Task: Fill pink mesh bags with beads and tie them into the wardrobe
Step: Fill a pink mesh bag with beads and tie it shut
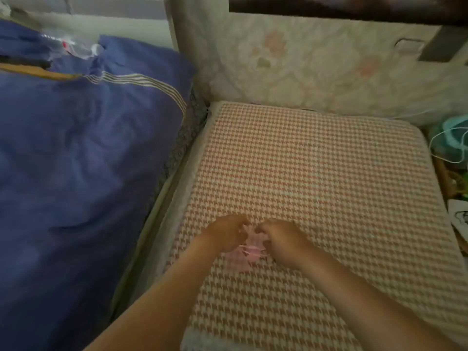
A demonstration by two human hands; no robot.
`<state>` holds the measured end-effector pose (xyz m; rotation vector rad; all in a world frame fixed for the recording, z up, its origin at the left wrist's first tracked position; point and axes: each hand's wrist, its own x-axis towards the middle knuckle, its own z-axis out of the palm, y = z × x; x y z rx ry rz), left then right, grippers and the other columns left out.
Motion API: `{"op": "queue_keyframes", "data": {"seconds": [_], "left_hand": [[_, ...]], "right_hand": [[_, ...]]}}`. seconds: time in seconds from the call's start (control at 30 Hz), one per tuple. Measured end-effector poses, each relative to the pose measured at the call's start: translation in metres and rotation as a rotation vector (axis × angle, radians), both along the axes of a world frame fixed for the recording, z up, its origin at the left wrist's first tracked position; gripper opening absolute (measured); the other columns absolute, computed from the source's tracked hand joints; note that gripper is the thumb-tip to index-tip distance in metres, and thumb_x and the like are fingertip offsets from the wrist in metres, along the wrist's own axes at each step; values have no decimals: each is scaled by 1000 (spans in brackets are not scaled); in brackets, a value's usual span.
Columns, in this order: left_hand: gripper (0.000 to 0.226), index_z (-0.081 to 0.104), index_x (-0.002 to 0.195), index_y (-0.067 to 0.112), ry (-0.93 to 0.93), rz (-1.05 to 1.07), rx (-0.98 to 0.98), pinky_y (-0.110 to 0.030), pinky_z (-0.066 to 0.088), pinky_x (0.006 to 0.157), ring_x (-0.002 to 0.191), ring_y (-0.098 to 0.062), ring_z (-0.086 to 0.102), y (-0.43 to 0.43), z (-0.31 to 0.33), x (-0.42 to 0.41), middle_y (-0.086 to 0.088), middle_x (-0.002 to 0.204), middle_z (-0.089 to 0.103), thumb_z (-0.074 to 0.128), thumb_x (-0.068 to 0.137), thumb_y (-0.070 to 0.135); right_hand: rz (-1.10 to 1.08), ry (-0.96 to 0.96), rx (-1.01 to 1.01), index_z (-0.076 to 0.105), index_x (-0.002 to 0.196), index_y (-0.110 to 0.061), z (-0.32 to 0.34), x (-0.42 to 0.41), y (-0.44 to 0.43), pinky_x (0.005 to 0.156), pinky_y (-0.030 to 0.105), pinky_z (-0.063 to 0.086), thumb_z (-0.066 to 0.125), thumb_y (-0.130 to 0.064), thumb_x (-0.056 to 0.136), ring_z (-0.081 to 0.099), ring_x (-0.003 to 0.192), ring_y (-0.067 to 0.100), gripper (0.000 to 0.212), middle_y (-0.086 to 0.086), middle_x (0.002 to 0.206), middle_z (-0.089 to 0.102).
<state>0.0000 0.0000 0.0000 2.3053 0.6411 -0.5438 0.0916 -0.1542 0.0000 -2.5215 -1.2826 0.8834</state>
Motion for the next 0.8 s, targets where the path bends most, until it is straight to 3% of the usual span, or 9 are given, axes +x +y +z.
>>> {"op": "queue_keyframes", "data": {"seconds": [0.13, 0.23, 0.3, 0.37, 0.47, 0.53, 0.6, 0.67, 0.8], "left_hand": [[29, 65, 121, 22, -74, 68, -76, -29, 48, 80, 102, -19, 63, 6, -47, 10, 0, 118, 67, 53, 94, 27], [20, 70, 107, 30, -156, 80, -62, -30, 53, 85, 94, -12, 64, 15, -77, 13, 8, 105, 70, 60, 90, 29], [18, 72, 105, 29, -221, 73, -71, -29, 54, 84, 91, -9, 65, 21, -86, 13, 11, 101, 70, 62, 90, 30], [16, 73, 98, 28, -289, 74, -86, -31, 54, 80, 85, -10, 64, 24, -90, 13, 10, 93, 70, 59, 94, 33], [24, 70, 85, 28, -411, 107, -115, -31, 49, 69, 73, -8, 60, 22, -85, 11, 10, 77, 65, 52, 98, 39], [22, 71, 92, 27, -497, 140, -145, -27, 48, 70, 75, -3, 60, 17, -76, 9, 12, 81, 66, 53, 98, 37], [22, 68, 113, 28, -563, 173, -143, -25, 51, 83, 94, -3, 62, 10, -63, 3, 13, 103, 67, 57, 96, 37], [35, 61, 128, 28, -630, 181, -86, -26, 49, 93, 108, -4, 58, 0, -45, -9, 13, 116, 64, 63, 93, 33], [52, 52, 139, 28, -720, 148, -51, -28, 45, 101, 121, -4, 52, -20, -12, -38, 13, 129, 60, 67, 89, 24]], "right_hand": [[59, -61, 25, 57, 143, -25, -42, 16, 7, 97, 35, 46, 55, -30, 102, 55, 123, 25, 42, 2, 133, 59], [121, -65, 34, 71, 106, -27, -63, 25, 15, 76, 31, 45, 64, -38, 96, 57, 94, 18, 17, -7, 100, 57], [84, -34, 75, 66, 80, -28, -70, 30, 20, 68, 34, 48, 69, -39, 91, 58, 77, 14, 16, -9, 83, 59], [6, 20, 139, 60, 71, -28, -74, 35, 22, 70, 38, 52, 68, -33, 91, 61, 72, 15, 22, -7, 76, 61], [-111, 9, 295, 61, 76, -29, -74, 37, 21, 73, 39, 54, 67, -29, 93, 62, 75, 15, 18, -9, 78, 65], [-191, -58, 401, 63, 82, -26, -69, 34, 17, 73, 39, 55, 68, -32, 93, 64, 77, 14, 13, -9, 81, 66], [-253, -114, 494, 63, 85, -27, -59, 26, 11, 73, 35, 54, 67, -30, 95, 63, 79, 12, 11, -10, 84, 66], [-309, -154, 591, 64, 87, -26, -41, 10, -1, 69, 27, 50, 65, -27, 97, 61, 77, 7, 10, -12, 84, 65], [-405, -213, 731, 63, 86, -22, -4, -29, -27, 64, 22, 46, 63, -25, 98, 61, 74, 7, 12, -10, 83, 66]]}}
